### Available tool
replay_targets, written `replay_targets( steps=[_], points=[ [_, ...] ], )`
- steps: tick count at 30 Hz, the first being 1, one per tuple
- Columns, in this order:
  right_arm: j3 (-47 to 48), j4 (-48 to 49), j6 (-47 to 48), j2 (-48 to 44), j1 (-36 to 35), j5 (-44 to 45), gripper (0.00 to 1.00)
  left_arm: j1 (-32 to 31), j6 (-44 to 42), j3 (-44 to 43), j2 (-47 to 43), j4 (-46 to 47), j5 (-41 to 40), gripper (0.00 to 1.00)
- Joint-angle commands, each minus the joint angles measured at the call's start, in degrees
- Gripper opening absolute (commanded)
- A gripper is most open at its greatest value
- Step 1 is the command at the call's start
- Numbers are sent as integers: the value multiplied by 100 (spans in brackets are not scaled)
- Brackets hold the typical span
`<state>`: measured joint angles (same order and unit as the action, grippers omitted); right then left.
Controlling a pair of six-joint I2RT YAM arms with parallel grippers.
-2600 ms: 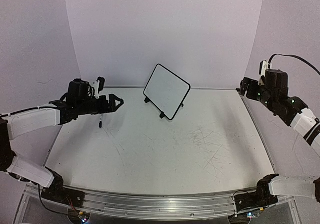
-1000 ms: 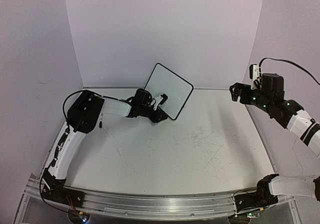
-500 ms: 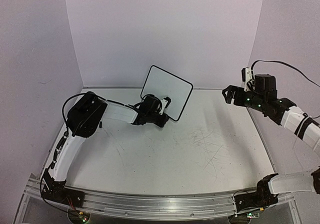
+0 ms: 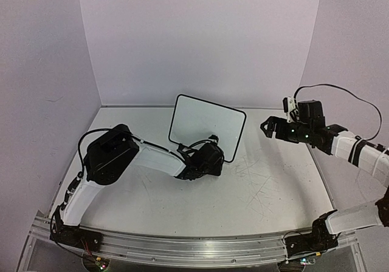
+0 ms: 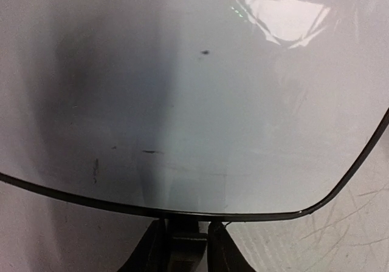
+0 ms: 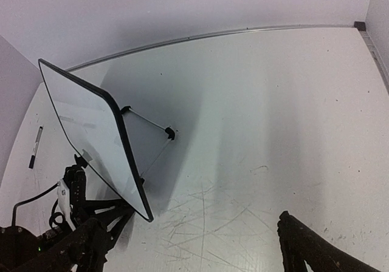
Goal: Write a sentence on the whiteboard
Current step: Move the whiteboard stand to the center of the board.
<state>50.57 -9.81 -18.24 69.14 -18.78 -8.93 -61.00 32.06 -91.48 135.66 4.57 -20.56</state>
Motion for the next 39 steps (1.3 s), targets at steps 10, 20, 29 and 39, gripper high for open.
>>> replay_targets(
  steps=[10,20,29,39],
  points=[
    [-179,-47,-984,636,-849,813,97,-140,31,1379,-2025,-78,440,74],
    [857,117,-2893,2235,-2841,2049,88,-101,-676,3566,-4920,-151,-552,93],
    [1697,-55,-3589,3486,-3396,2971,73,-60,-633,4208,-6441,-356,-1345,95],
    [2308,-84,-3886,4433,-3394,3197,58,-61,-891,4408,-6939,-605,-1610,96]
  ],
)
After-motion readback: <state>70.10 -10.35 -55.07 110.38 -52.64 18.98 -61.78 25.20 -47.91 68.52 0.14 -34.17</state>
